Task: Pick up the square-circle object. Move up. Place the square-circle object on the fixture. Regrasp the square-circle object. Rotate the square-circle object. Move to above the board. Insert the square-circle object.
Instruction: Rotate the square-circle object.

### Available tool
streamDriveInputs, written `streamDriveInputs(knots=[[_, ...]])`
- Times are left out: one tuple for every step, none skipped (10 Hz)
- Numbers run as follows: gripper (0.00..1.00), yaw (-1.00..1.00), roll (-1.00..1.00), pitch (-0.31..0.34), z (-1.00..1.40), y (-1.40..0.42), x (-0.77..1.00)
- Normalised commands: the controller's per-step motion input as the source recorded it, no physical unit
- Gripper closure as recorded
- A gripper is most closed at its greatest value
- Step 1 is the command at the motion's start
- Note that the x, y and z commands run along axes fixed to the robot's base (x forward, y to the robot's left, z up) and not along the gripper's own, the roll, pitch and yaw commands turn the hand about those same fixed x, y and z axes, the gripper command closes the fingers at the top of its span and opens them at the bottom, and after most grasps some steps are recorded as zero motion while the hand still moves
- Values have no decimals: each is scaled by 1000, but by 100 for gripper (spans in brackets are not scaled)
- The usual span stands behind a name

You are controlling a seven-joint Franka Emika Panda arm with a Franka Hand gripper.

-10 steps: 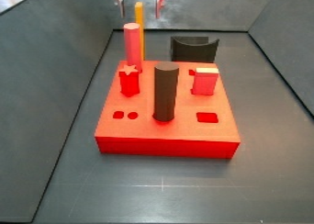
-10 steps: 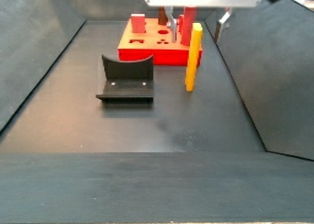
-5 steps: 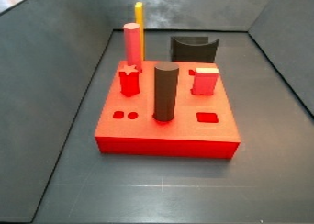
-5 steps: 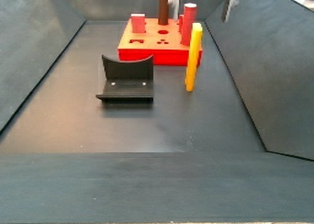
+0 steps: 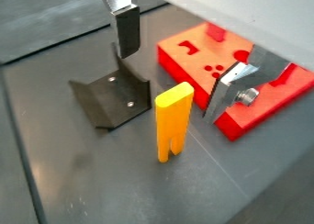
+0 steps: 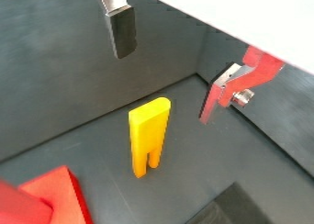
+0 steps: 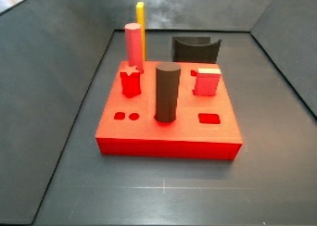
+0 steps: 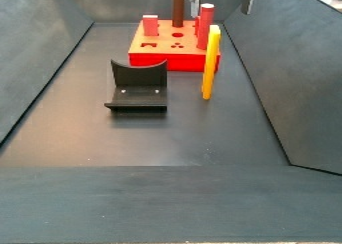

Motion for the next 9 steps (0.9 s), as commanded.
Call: streamDriveInputs(knots=[[0, 1000, -12, 4, -29, -1, 29], [0, 1000, -12, 4, -24, 0, 30], [0, 1000, -12, 4, -21, 0, 31], [0, 1000, -12, 4, -18, 0, 31], [0, 1000, -13, 4, -16, 1, 32], [0, 1000, -13, 4, -15, 1, 32], [0, 1000, -13, 4, -14, 1, 32], [0, 1000, -14, 4, -14, 1, 32], [0, 1000, -14, 4, -14, 1, 32]])
